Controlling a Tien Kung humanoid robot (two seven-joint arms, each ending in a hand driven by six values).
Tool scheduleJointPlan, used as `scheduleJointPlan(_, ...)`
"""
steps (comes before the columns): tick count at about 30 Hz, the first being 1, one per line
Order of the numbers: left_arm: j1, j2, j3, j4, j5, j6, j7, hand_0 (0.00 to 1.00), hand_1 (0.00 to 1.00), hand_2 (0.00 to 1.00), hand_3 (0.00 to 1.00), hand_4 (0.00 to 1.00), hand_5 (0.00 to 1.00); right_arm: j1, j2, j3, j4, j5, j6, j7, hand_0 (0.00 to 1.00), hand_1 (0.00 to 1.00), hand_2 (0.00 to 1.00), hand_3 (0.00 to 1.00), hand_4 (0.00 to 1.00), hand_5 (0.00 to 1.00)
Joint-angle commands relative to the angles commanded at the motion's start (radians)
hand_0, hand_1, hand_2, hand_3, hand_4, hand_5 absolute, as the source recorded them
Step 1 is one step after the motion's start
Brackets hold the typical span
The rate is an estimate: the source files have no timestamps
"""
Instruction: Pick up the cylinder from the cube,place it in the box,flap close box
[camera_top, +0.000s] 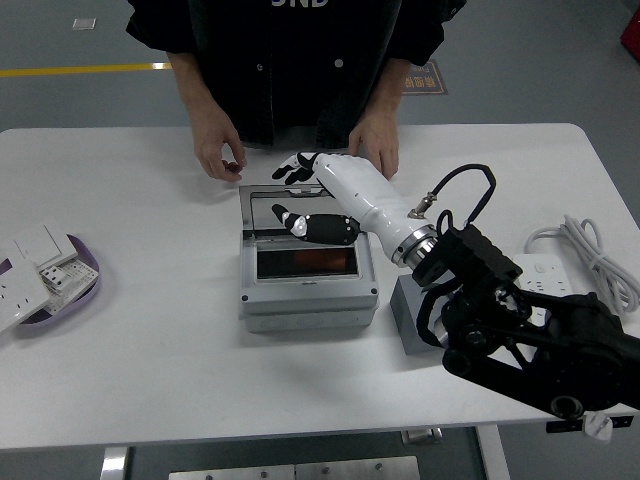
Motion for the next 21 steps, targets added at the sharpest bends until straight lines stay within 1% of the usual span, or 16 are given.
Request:
scheduleJointPlan(4,-0.003,0.002,0.004,0.0,-0.001,0.0,0.0,0.596,0.621,0.616,0.638,0.703,0.215,0.062,0.008,-0.02,-0.086,0.095,-0.005,0.068,0.715,0.622,0.602,0.651,0.65,0.38)
scheduleJointPlan(5,-0.003,0.003,0.006,0.0,-0.002,0.0,0.0,0.597,0.621,0.616,0.638,0.703,0.215,0.08,0.01,-0.035,-0.111,0.123,-0.005,0.089,0.691,0.616,0.599,0.648,0.644,0.367)
scheduleJointPlan(8,-0.004,0.005,0.011,0.0,-0.004,0.0,0.0,0.597,0.621,0.616,0.638,0.703,0.215,0.126,0.017,-0.077,-0.181,0.201,-0.005,0.144,0.691,0.616,0.599,0.648,0.644,0.367)
scheduleJointPlan(10,-0.005,0.006,0.014,0.001,-0.007,0.0,0.0,0.597,0.621,0.616,0.638,0.703,0.215,0.147,0.022,-0.101,-0.227,0.249,-0.005,0.17,0.691,0.616,0.599,0.648,0.644,0.367)
scheduleJointPlan(11,-0.006,0.006,0.015,0.001,-0.007,0.0,0.0,0.596,0.621,0.616,0.638,0.702,0.213,0.156,0.026,-0.112,-0.253,0.276,-0.006,0.181,0.66,0.61,0.596,0.648,0.642,0.365)
scheduleJointPlan(14,-0.008,0.006,0.018,0.0,-0.009,0.0,0.001,0.596,0.621,0.616,0.638,0.702,0.213,0.167,0.033,-0.135,-0.309,0.331,-0.01,0.198,0.66,0.61,0.596,0.648,0.642,0.365)
scheduleJointPlan(17,-0.009,0.005,0.019,0.0,-0.009,-0.001,0.001,0.596,0.621,0.616,0.638,0.702,0.213,0.165,0.037,-0.158,-0.333,0.359,-0.017,0.205,0.66,0.61,0.596,0.648,0.642,0.365)
scheduleJointPlan(21,-0.009,0.004,0.021,0.001,-0.01,-0.001,0.002,0.596,0.621,0.617,0.638,0.7,0.211,0.153,0.036,-0.179,-0.323,0.357,-0.025,0.206,0.647,0.606,0.595,0.642,0.641,0.363)
